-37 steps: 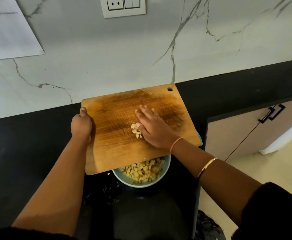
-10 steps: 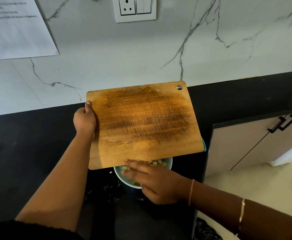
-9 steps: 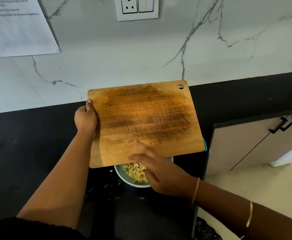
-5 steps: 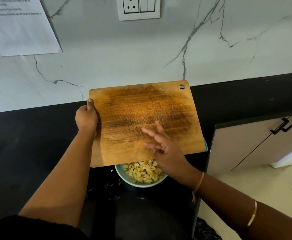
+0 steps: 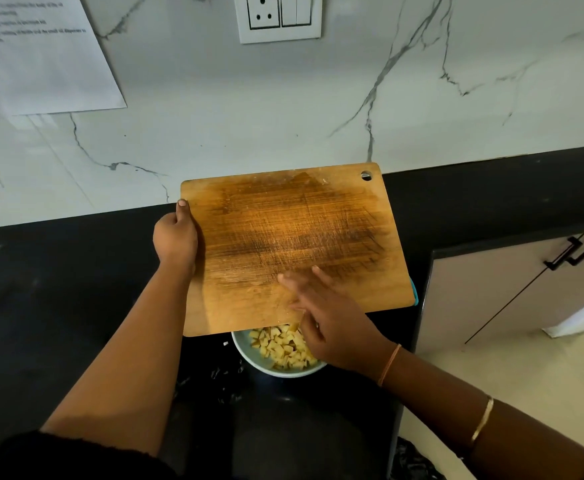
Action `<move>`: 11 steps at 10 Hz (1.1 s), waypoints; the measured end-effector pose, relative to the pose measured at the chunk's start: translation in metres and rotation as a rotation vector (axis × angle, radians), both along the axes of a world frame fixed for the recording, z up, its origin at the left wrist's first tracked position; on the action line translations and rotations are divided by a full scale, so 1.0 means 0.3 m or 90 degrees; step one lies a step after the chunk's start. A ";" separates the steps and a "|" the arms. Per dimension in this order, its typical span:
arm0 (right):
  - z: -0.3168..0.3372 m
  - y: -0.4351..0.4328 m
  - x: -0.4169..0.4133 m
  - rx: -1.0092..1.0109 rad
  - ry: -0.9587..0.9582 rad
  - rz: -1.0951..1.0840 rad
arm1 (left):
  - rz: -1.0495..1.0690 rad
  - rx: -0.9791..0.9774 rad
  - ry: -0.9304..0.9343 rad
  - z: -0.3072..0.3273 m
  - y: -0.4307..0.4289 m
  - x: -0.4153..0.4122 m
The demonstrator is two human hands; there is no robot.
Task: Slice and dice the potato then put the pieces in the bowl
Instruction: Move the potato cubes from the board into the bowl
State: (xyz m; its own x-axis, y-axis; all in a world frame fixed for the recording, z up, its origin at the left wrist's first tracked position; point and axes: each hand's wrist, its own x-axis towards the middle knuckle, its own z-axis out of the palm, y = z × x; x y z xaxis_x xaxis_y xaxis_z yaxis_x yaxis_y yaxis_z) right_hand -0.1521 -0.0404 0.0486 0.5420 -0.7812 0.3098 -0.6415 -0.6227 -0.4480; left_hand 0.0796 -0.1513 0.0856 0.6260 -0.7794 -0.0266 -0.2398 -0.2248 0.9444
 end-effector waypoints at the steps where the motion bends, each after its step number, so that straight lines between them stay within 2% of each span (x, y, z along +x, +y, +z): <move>1: -0.011 0.037 -0.017 -0.100 0.110 0.081 | -0.002 -0.001 -0.002 -0.001 -0.002 -0.002; 2: -0.010 0.061 -0.009 -0.079 0.090 0.103 | -0.004 -0.002 0.002 -0.004 -0.004 -0.002; 3: -0.005 0.055 -0.015 0.000 0.045 0.052 | -0.006 0.002 -0.002 -0.003 -0.005 -0.004; 5: 0.012 0.034 -0.018 0.098 -0.092 0.033 | -0.004 0.000 -0.005 0.000 0.000 -0.005; 6: 0.025 0.028 -0.017 0.197 -0.182 0.021 | 0.003 0.001 -0.005 0.000 0.000 -0.002; 7: 0.049 0.018 -0.017 0.199 -0.346 -0.024 | 0.003 0.002 -0.011 0.000 0.005 -0.003; 8: 0.034 0.000 -0.033 0.110 -0.175 -0.051 | 0.003 0.000 -0.021 0.003 0.006 -0.006; 9: -0.053 0.005 -0.054 -0.012 0.132 -0.045 | 0.002 -0.003 -0.021 0.010 0.007 -0.010; 10: -0.101 0.054 -0.058 -0.055 0.234 0.075 | 0.003 -0.007 -0.021 0.006 0.006 -0.006; 11: -0.068 0.080 -0.059 -0.076 0.215 0.189 | 0.002 -0.005 -0.017 0.006 0.004 -0.008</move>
